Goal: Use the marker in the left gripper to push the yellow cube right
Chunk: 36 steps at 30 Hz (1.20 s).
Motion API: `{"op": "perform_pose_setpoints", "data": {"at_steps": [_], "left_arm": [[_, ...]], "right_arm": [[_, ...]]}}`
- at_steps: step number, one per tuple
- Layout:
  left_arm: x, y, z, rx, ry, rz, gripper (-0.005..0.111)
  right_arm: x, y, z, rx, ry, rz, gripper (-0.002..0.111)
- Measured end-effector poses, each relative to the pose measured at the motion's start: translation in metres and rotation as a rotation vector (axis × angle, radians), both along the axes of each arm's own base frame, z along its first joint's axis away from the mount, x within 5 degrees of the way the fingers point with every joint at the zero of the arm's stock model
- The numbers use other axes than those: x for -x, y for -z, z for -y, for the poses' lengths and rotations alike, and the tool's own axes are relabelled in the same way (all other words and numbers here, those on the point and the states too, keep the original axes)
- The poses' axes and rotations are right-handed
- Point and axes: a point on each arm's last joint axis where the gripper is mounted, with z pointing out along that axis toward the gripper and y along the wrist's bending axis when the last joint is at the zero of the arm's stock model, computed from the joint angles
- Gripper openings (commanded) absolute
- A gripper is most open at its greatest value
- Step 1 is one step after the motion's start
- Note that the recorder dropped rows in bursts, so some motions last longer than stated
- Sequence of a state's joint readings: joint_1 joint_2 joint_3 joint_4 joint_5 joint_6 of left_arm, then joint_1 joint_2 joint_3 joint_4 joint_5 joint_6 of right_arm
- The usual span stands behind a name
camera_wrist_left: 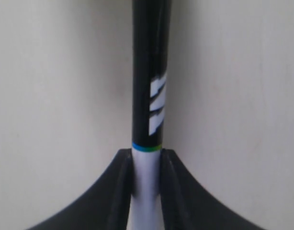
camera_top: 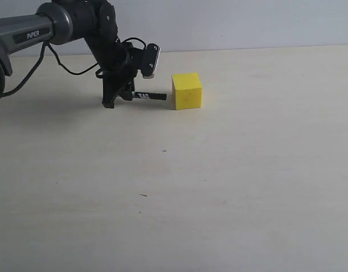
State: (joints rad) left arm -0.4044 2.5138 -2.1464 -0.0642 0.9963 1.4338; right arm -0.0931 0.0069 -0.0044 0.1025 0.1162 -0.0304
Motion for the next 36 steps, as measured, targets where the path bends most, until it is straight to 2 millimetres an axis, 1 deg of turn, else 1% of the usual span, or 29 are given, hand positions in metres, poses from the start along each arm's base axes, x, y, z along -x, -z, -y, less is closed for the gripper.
{"op": "perform_pose_setpoints", "data": {"at_steps": [4, 7, 11, 14, 19, 25, 28, 32, 35, 36], "left_arm": [[0.001, -0.001, -0.005, -0.008, -0.042, -0.033, 0.0], [0.003, -0.011, -0.005, 0.006, -0.095, -0.039, 0.0], [0.006, -0.031, -0.006, 0.029, -0.17, -0.042, 0.0], [0.009, -0.036, -0.009, 0.004, -0.206, -0.055, 0.0], [0.009, -0.036, -0.013, -0.023, -0.289, -0.061, 0.0], [0.014, -0.035, -0.018, -0.067, -0.341, -0.118, 0.0], [0.01, -0.045, -0.016, -0.051, -0.355, -0.093, 0.0], [0.009, -0.049, -0.009, -0.033, -0.345, -0.059, 0.0], [0.01, -0.041, -0.004, -0.037, -0.337, -0.064, 0.0], [0.009, -0.033, -0.004, -0.045, -0.339, -0.077, 0.0]], "right_arm": [[0.0, 0.0, 0.0, 0.0, 0.0, 0.0, 0.0], [0.0, 0.0, 0.0, 0.0, 0.0, 0.0, 0.0], [0.0, 0.0, 0.0, 0.0, 0.0, 0.0, 0.0], [0.0, 0.0, 0.0, 0.0, 0.0, 0.0, 0.0], [0.0, 0.0, 0.0, 0.0, 0.0, 0.0, 0.0], [0.0, 0.0, 0.0, 0.0, 0.0, 0.0, 0.0], [0.0, 0.0, 0.0, 0.0, 0.0, 0.0, 0.0], [0.0, 0.0, 0.0, 0.0, 0.0, 0.0, 0.0], [0.0, 0.0, 0.0, 0.0, 0.0, 0.0, 0.0], [0.0, 0.0, 0.0, 0.0, 0.0, 0.0, 0.0]]}}
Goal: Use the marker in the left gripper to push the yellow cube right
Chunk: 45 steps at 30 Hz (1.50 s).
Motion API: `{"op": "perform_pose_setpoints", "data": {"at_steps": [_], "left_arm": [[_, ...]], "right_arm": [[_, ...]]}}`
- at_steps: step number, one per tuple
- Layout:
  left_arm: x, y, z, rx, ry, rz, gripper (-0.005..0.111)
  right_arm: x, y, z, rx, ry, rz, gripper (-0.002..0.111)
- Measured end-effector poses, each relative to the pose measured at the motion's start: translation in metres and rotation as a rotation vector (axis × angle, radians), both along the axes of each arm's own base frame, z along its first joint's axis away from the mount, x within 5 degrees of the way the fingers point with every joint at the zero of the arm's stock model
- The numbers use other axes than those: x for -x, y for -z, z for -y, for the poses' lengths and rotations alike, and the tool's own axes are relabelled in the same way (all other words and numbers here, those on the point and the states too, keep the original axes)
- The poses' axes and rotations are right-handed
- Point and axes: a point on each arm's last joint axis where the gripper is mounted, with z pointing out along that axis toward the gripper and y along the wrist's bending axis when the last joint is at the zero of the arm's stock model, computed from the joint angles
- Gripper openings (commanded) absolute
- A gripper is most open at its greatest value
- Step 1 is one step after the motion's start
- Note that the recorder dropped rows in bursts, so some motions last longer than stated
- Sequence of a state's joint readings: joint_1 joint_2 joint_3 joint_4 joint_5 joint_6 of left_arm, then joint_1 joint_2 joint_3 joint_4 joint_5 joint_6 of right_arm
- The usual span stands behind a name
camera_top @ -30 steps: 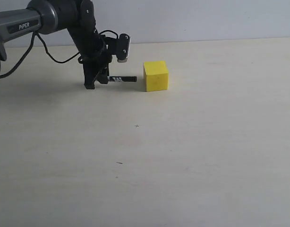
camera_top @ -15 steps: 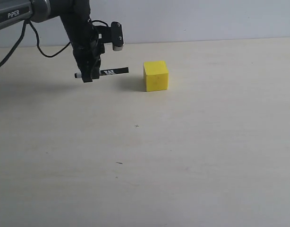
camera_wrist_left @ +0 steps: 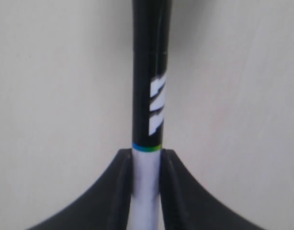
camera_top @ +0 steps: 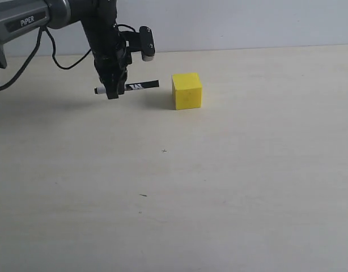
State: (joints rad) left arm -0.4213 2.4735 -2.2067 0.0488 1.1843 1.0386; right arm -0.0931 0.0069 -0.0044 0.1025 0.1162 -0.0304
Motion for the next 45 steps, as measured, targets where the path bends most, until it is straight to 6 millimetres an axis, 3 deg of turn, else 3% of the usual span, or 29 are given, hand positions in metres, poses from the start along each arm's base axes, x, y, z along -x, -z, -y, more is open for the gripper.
{"op": "perform_pose_setpoints", "data": {"at_steps": [3, 9, 13, 16, 19, 24, 27, 37, 45], "left_arm": [[-0.002, 0.013, 0.001, -0.005, 0.001, -0.007, 0.0], [0.0, 0.012, 0.014, 0.007, 0.033, 0.035, 0.0], [0.013, 0.014, 0.056, 0.044, 0.124, 0.107, 0.0], [0.021, 0.016, 0.072, 0.044, 0.169, 0.109, 0.0], [0.018, 0.012, 0.069, 0.044, 0.153, 0.12, 0.0], [-0.003, 0.004, 0.037, 0.042, 0.031, 0.152, 0.0], [-0.008, 0.003, 0.032, 0.019, 0.026, 0.179, 0.0], [0.004, 0.001, 0.057, 0.006, 0.038, 0.221, 0.0], [0.004, 0.002, 0.057, 0.002, 0.038, 0.215, 0.0]], "right_arm": [[0.0, 0.0, 0.0, 0.0, 0.0, 0.0, 0.0], [0.0, 0.0, 0.0, 0.0, 0.0, 0.0, 0.0], [0.0, 0.0, 0.0, 0.0, 0.0, 0.0, 0.0], [0.0, 0.0, 0.0, 0.0, 0.0, 0.0, 0.0], [0.0, 0.0, 0.0, 0.0, 0.0, 0.0, 0.0], [0.0, 0.0, 0.0, 0.0, 0.0, 0.0, 0.0], [0.0, 0.0, 0.0, 0.0, 0.0, 0.0, 0.0], [0.0, 0.0, 0.0, 0.0, 0.0, 0.0, 0.0], [0.0, 0.0, 0.0, 0.0, 0.0, 0.0, 0.0]]}}
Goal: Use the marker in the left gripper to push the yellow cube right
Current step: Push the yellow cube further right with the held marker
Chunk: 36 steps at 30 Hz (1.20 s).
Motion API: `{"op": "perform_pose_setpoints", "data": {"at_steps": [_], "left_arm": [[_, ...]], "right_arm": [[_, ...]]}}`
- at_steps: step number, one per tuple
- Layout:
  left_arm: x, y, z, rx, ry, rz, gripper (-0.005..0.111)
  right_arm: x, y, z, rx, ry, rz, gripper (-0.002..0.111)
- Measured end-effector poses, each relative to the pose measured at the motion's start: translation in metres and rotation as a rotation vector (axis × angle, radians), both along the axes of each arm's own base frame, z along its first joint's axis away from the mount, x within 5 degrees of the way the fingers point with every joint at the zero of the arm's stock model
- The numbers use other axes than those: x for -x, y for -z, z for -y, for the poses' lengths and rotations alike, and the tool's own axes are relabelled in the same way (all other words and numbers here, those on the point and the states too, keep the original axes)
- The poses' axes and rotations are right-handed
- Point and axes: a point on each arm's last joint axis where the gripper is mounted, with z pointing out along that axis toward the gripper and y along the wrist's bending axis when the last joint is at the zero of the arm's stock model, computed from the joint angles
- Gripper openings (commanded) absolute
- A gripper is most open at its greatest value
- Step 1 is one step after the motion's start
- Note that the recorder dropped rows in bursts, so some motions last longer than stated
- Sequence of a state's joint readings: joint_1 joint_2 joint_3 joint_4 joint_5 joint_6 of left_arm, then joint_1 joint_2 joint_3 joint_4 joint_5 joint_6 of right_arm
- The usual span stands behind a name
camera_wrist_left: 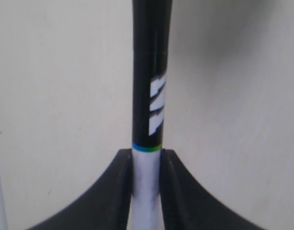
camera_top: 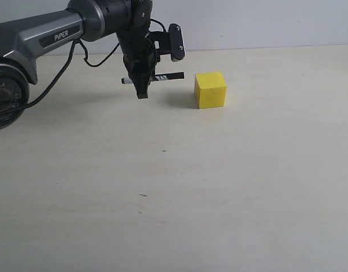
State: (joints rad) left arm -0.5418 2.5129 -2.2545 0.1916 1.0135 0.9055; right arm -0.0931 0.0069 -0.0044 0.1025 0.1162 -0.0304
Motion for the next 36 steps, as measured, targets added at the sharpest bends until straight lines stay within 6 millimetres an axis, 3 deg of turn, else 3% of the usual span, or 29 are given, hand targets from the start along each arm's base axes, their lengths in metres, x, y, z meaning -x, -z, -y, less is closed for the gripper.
{"op": "perform_pose_setpoints", "data": {"at_steps": [24, 36], "left_arm": [[0.0, 0.031, 0.009, -0.021, 0.018, -0.018, 0.0], [0.022, 0.021, 0.061, -0.005, 0.134, 0.104, 0.0]], "right_arm": [[0.0, 0.0, 0.0, 0.0, 0.0, 0.0, 0.0], [0.0, 0.0, 0.0, 0.0, 0.0, 0.0, 0.0]]}}
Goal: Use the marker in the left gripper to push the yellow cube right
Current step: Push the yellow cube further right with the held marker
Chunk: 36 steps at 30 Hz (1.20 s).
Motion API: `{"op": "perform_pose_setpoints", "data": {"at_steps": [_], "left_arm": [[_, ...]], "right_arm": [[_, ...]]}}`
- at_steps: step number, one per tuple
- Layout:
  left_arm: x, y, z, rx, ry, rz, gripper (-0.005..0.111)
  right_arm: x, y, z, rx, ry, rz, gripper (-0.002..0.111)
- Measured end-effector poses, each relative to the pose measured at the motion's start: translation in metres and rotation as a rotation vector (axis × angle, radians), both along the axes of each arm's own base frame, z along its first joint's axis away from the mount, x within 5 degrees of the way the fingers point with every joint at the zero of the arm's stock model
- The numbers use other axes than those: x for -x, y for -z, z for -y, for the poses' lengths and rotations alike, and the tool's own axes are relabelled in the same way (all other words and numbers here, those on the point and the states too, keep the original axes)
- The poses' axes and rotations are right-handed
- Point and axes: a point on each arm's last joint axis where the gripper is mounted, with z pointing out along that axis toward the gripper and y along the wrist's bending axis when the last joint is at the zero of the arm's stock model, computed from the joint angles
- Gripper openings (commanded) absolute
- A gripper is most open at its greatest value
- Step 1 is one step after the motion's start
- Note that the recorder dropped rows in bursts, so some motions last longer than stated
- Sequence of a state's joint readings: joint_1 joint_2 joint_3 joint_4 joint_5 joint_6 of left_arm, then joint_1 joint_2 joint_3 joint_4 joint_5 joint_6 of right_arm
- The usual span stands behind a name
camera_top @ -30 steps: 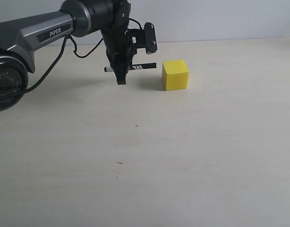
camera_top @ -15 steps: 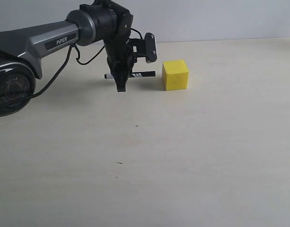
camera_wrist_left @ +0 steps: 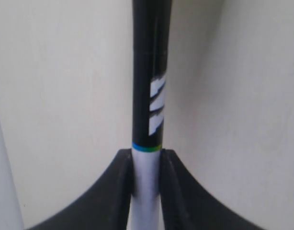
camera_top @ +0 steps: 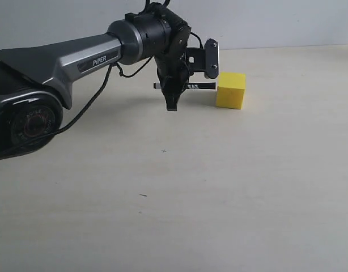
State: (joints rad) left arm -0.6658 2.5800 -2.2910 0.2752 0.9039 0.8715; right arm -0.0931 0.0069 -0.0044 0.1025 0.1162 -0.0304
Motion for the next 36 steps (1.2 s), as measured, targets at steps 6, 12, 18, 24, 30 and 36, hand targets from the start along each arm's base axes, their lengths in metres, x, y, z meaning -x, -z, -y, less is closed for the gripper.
{"op": "perform_pose_setpoints", "data": {"at_steps": [6, 12, 18, 24, 30, 36], "left_arm": [[-0.012, 0.0, -0.021, -0.025, -0.056, -0.01, 0.0], [-0.015, 0.0, -0.026, -0.034, -0.048, -0.016, 0.0], [-0.014, 0.0, -0.024, -0.029, -0.043, -0.018, 0.0], [-0.014, 0.0, -0.024, -0.026, -0.041, -0.015, 0.0], [-0.011, 0.0, -0.016, -0.018, -0.023, -0.005, 0.0], [0.005, 0.0, 0.006, -0.015, 0.038, -0.002, 0.0]], "right_arm": [[0.0, 0.0, 0.0, 0.0, 0.0, 0.0, 0.0], [0.0, 0.0, 0.0, 0.0, 0.0, 0.0, 0.0], [0.0, 0.0, 0.0, 0.0, 0.0, 0.0, 0.0], [0.0, 0.0, 0.0, 0.0, 0.0, 0.0, 0.0], [0.0, 0.0, 0.0, 0.0, 0.0, 0.0, 0.0], [0.0, 0.0, 0.0, 0.0, 0.0, 0.0, 0.0]]}}
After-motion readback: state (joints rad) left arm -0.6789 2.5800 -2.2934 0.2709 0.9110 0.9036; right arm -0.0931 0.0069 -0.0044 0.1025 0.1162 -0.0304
